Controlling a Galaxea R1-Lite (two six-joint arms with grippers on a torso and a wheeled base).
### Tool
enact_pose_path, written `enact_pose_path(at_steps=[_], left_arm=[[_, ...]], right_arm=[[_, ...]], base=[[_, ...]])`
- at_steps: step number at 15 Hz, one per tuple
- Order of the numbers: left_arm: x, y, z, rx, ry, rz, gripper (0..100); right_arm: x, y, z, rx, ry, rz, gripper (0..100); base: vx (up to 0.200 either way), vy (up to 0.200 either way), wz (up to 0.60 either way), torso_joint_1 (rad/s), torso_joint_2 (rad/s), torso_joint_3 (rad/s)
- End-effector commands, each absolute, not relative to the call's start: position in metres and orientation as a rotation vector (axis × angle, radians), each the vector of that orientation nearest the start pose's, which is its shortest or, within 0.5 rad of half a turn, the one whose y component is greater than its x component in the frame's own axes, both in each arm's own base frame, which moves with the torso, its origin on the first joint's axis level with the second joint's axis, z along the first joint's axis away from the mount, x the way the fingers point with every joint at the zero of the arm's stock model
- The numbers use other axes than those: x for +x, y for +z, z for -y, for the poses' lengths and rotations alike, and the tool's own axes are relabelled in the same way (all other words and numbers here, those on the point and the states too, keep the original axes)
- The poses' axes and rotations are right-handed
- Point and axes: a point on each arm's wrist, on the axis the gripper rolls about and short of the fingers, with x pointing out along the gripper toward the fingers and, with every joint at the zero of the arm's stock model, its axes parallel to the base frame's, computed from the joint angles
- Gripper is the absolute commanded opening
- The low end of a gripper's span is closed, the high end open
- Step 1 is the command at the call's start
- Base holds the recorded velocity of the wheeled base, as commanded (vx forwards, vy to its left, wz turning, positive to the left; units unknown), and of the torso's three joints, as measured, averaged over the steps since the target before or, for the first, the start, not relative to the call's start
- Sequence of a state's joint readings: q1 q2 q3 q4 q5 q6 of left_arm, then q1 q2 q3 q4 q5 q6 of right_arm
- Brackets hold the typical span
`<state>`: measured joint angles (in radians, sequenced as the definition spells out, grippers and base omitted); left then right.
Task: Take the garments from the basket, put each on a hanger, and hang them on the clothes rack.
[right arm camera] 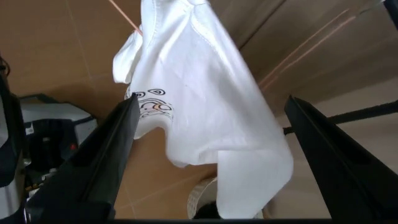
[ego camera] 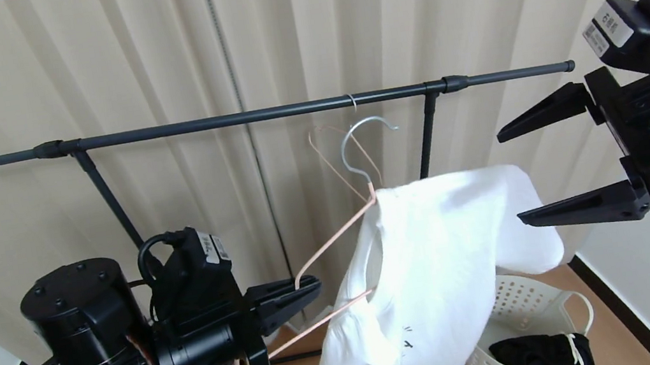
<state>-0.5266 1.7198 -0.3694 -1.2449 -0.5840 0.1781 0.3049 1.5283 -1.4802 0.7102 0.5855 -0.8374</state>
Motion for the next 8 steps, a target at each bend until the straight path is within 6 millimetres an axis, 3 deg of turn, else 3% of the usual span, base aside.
enact_pose_path(at_steps=[1,4,8], left_arm=[[0.208,0.129,0.141,0.17,-1.159,-0.013,0],[0.2,0.128,0.147,0.187,-1.198,-0.009,0],[0.194,0.13,0.152,0.186,-1.228,0.001,0]], right_arm=[[0.271,0.293,-0.091,-0.648,1.282,-0.451,100],[0.28,0.292,-0.1,-0.607,1.345,-0.522,100],[0.273,0.28,-0.117,-0.576,1.448,-0.542,100]], base=[[0.0,0.0,0.0,0.0,0.0,0.0],[0.0,0.0,0.0,0.0,0.0,0.0],[0.0,0.0,0.0,0.0,0.0,0.0]])
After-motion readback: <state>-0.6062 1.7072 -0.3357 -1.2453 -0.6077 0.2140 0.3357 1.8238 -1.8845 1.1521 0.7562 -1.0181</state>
